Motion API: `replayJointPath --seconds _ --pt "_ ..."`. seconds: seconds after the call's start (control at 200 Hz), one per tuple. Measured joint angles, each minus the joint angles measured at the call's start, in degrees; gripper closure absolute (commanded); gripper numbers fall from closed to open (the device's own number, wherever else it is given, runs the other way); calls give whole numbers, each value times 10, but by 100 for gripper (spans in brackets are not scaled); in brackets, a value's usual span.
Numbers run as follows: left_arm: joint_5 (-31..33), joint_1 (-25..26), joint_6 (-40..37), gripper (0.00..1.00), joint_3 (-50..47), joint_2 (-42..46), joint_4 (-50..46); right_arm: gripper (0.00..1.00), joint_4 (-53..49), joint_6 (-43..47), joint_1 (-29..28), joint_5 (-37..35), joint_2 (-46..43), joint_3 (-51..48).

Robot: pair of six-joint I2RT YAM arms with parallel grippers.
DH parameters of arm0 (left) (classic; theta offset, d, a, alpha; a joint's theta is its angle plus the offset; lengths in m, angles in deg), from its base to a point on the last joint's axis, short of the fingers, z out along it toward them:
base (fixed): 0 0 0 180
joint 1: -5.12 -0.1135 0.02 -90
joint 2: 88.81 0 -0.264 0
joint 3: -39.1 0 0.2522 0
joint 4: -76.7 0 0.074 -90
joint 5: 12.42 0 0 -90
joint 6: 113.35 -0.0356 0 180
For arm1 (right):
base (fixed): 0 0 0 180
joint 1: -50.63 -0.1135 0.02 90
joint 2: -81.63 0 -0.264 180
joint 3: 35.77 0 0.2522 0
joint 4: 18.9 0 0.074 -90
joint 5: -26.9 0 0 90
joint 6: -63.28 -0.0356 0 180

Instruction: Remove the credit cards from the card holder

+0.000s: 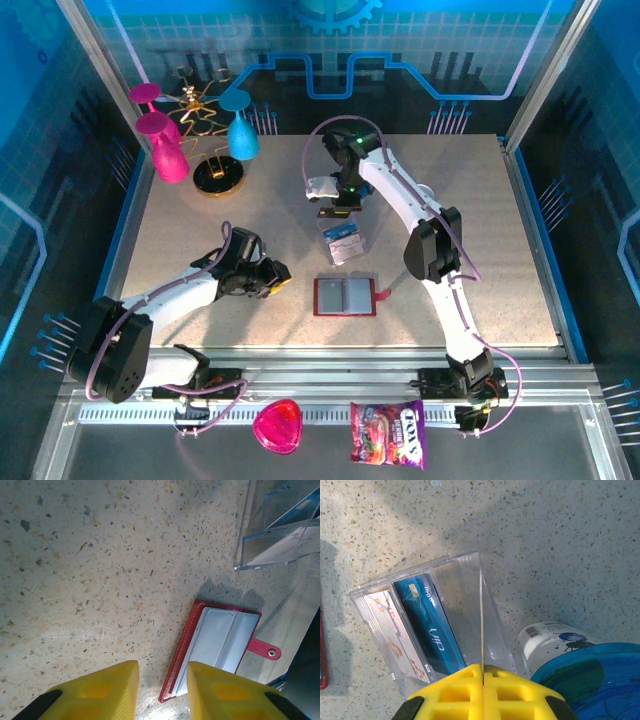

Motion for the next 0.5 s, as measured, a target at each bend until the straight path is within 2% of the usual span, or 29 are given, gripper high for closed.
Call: replayJointPath --seconds 0.5 --pt "0 0 14 69 0 0 0 100 9 27 10 19 0 -12"
